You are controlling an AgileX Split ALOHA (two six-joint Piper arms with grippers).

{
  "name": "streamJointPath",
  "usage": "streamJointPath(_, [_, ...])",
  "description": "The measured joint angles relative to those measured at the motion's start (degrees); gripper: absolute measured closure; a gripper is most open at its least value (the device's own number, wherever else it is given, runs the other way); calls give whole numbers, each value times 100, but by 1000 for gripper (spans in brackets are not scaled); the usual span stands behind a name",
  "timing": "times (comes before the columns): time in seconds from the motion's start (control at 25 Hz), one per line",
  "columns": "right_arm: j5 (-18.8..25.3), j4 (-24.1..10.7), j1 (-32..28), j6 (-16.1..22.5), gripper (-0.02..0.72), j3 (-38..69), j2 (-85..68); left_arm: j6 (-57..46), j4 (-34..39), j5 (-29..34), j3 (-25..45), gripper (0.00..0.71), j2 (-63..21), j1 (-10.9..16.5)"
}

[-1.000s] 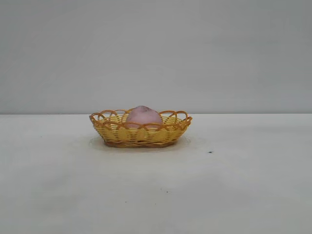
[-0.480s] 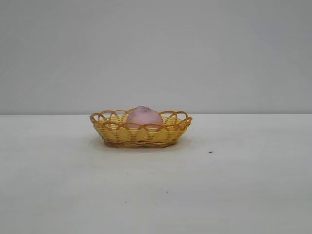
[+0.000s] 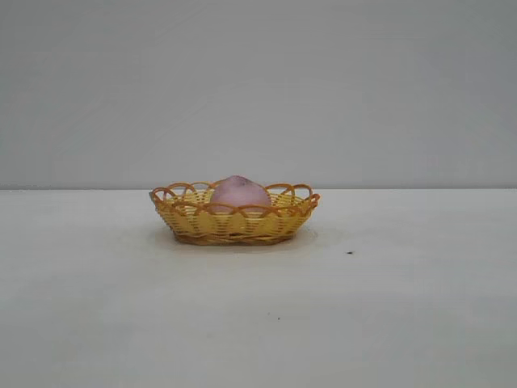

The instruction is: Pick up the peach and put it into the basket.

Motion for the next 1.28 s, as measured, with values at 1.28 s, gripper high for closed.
streamJointPath(1.28, [-36, 134, 105, -159, 280, 8, 0, 0, 0, 11, 4, 362, -32, -352])
